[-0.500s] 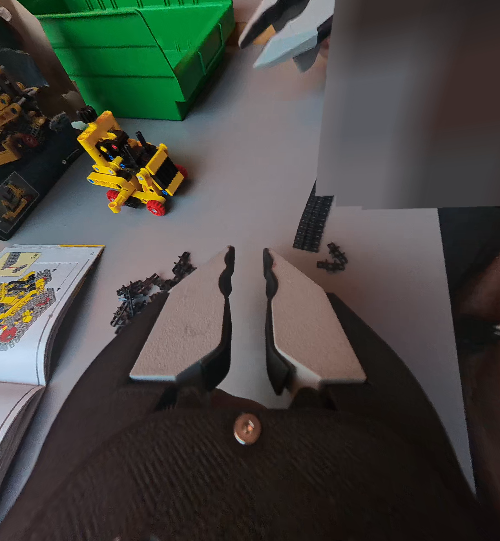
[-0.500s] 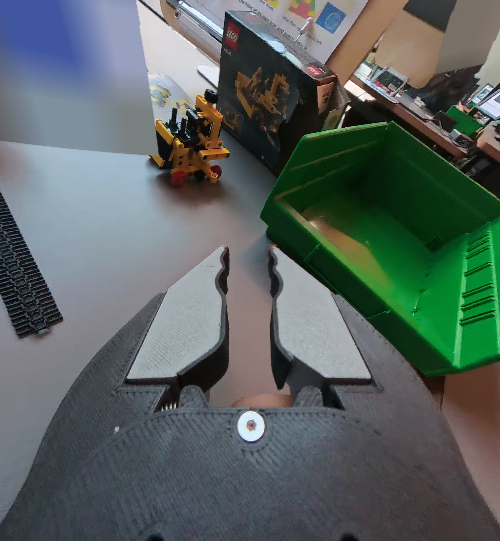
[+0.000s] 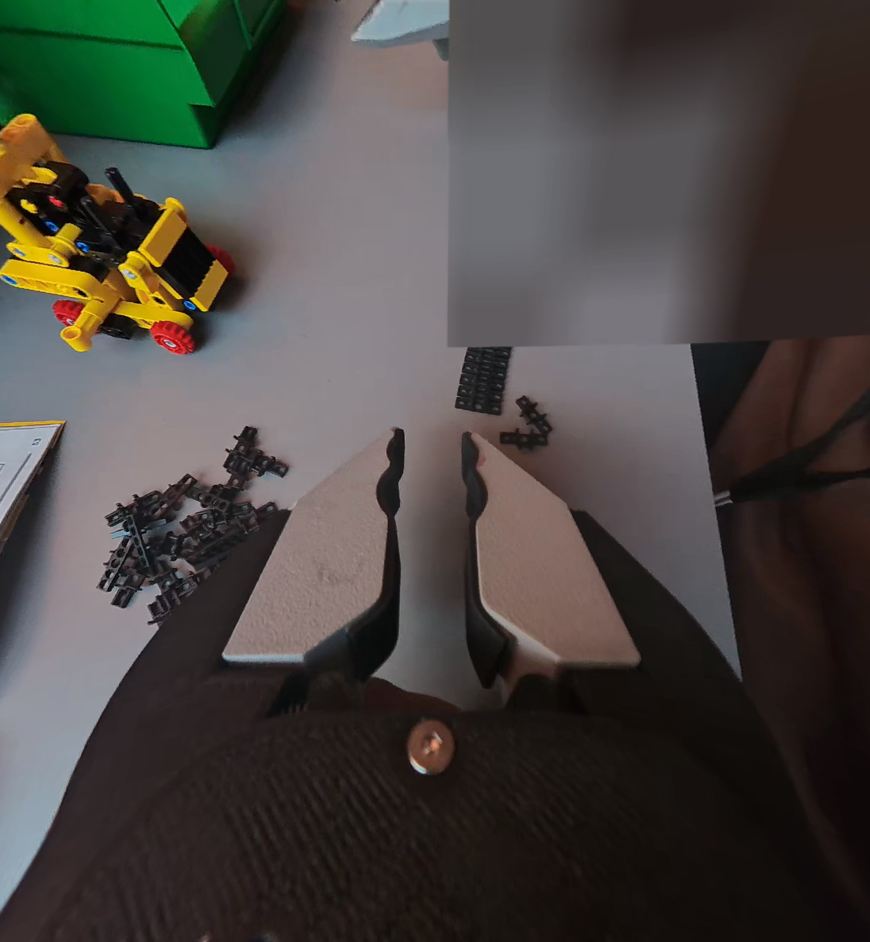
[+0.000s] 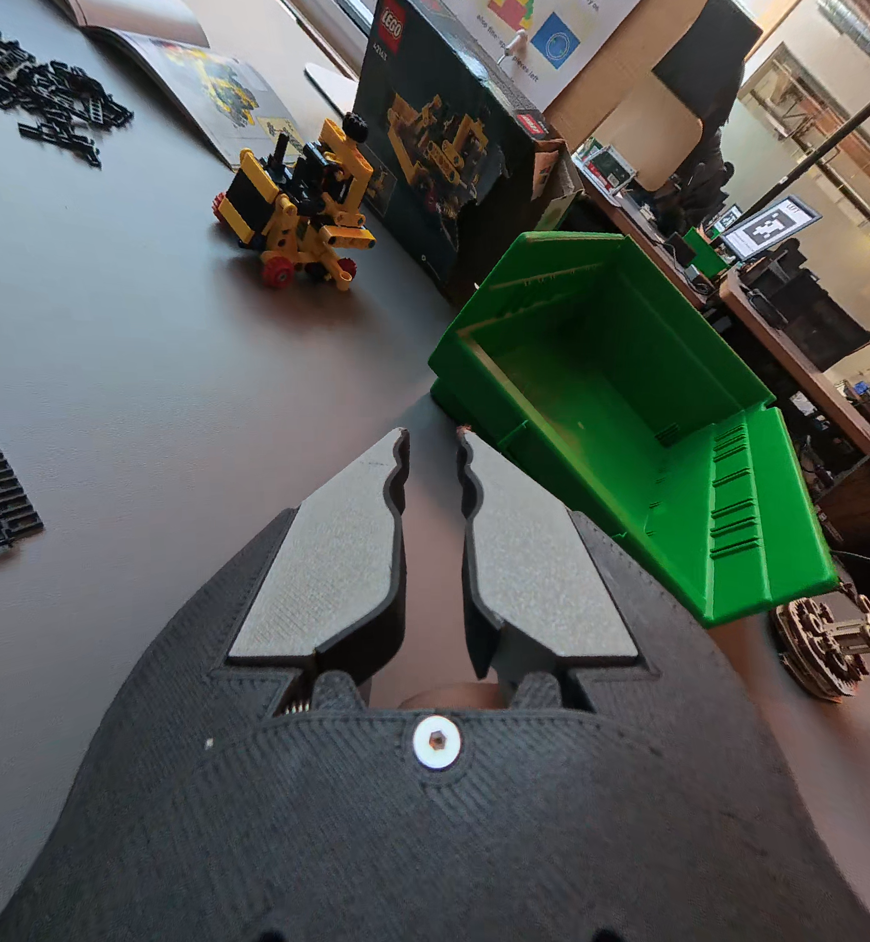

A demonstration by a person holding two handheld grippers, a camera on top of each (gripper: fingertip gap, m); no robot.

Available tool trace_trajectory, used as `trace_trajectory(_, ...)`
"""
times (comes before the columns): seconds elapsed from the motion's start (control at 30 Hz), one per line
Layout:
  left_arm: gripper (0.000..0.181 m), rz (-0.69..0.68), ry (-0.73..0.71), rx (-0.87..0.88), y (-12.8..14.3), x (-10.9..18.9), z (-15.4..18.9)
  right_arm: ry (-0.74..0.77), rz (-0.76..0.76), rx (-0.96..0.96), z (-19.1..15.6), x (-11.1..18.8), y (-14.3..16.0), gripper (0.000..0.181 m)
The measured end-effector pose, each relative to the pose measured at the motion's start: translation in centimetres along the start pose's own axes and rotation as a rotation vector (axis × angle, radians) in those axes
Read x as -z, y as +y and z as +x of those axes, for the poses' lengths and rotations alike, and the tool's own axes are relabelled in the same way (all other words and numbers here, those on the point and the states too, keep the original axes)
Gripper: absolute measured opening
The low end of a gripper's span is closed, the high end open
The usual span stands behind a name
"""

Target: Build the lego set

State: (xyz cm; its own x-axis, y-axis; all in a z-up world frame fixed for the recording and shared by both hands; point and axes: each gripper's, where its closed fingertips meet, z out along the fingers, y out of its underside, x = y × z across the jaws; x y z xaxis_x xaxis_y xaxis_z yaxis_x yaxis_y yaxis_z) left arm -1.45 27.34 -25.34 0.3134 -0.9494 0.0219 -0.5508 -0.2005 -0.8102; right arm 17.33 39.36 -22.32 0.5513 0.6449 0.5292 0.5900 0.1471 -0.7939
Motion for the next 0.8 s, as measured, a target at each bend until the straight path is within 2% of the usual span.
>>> trace_trajectory(0.3,0.026,-0.077,0.046,-0.054,1.1,-0.5,1.5,-0.025,0.013,-0.067,0.4,0.0,0.0,0.009)
trace_trajectory(0.47,0.023,-0.092,0.065,-0.084,1.3,-0.6,2.1,0.008,0.033,-0.061,0.8,0.3,-0.3,0.008)
trace_trajectory(0.63,0.023,-0.122,0.096,-0.116,1.7,-0.9,3.0,0.094,0.082,-0.057,1.7,1.0,-0.9,0.000)
trace_trajectory(0.8,0.024,-0.116,0.097,-0.096,1.6,-0.9,2.9,0.149,0.128,-0.140,2.1,2.1,-1.7,0.000)
